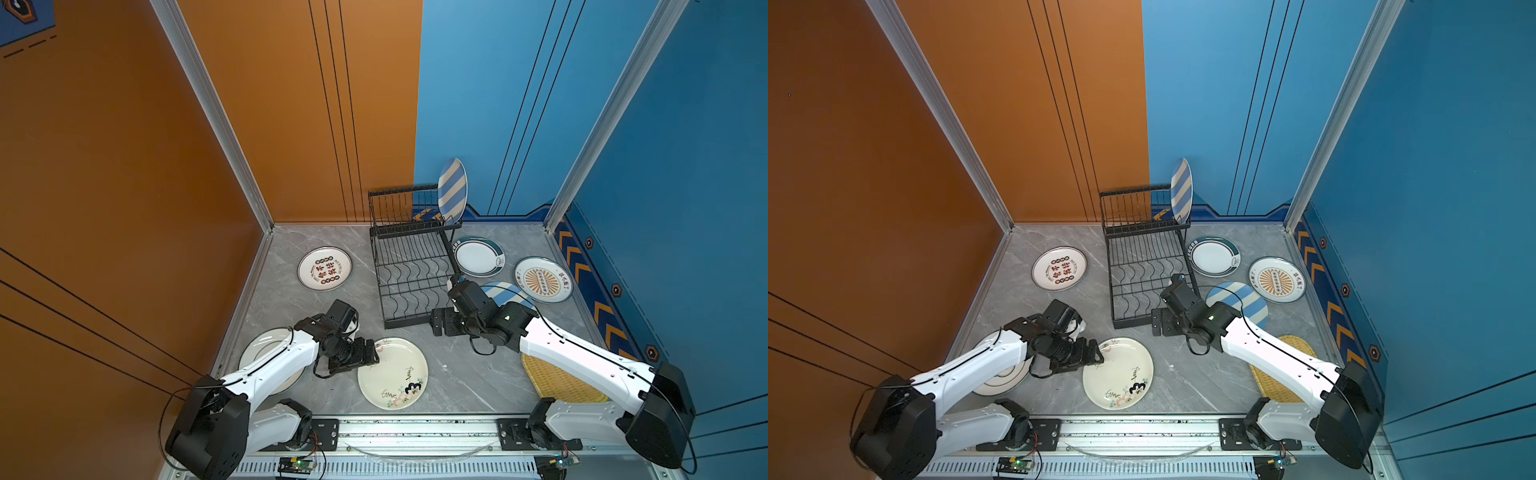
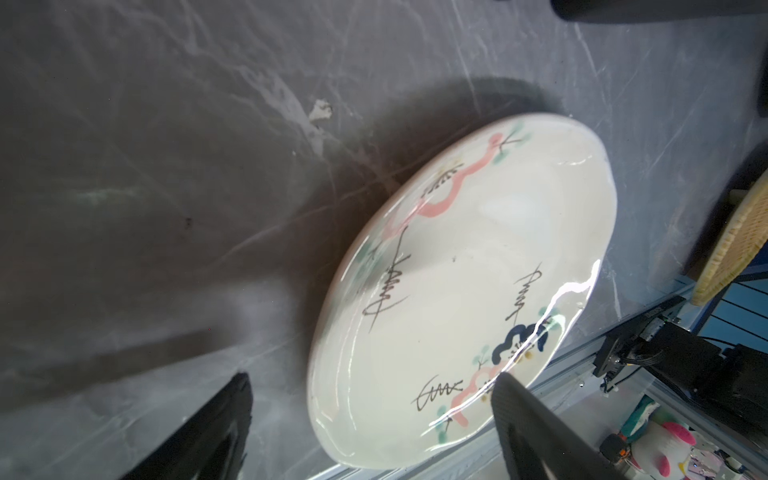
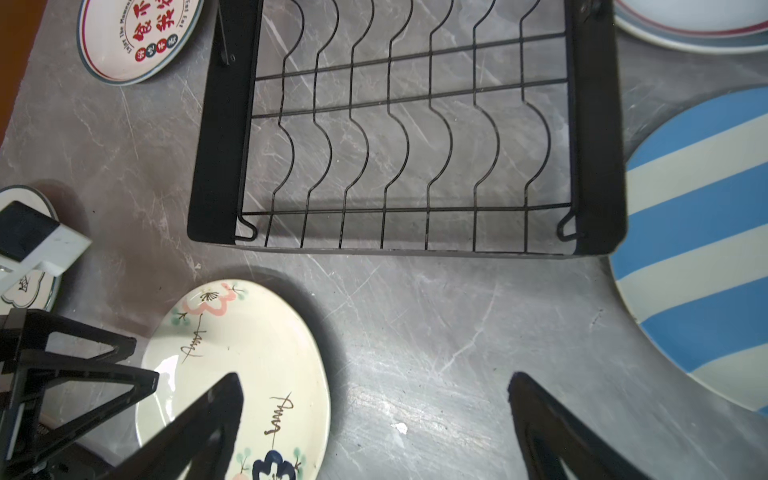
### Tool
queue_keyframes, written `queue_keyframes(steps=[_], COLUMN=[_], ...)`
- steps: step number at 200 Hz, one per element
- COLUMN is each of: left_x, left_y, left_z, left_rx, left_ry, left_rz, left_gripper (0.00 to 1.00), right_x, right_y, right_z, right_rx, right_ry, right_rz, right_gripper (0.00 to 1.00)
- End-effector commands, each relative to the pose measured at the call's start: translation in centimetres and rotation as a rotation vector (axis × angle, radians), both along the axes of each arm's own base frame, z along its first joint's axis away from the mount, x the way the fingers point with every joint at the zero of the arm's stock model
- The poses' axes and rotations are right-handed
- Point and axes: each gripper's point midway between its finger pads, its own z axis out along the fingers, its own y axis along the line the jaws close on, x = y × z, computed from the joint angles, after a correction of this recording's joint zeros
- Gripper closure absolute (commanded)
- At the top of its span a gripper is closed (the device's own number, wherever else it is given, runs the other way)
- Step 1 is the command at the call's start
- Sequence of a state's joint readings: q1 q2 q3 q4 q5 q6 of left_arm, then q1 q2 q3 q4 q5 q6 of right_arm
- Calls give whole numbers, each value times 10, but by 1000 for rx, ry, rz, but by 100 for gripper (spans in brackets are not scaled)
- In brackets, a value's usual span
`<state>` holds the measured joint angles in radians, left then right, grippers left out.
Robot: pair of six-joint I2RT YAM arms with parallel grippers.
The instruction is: Load the plates into the dish rack
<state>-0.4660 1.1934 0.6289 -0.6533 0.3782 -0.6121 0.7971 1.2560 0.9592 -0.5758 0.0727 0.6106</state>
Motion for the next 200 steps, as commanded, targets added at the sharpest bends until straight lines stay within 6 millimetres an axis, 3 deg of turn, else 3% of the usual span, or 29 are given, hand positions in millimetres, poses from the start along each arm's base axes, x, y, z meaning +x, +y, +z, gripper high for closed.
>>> queue_keyframes(steps=[1,14,82,154,200], left_x=[-7,-8,-11,-17,-24], left_y=[5,4,-5,-12,-15], left_z=[-7,-9,-21,-35,-41], left_rx=[20,4,-89,-149,-153], left_ry=[14,9,-32,-24,-18], left_rz=[15,27,56,56,40], left_gripper=[15,21,34,47,64], right_x=[-9,-11,-31,-22,-22], right_y=[5,3,1,-19,-20], right_z=[8,6,-9,-12,-12], right_rx=[90,116,234,302,314], right_ry=[-1,3,127,142,142], right_rz=[11,12,60,4,13], right_gripper=[0,0,0,0,0])
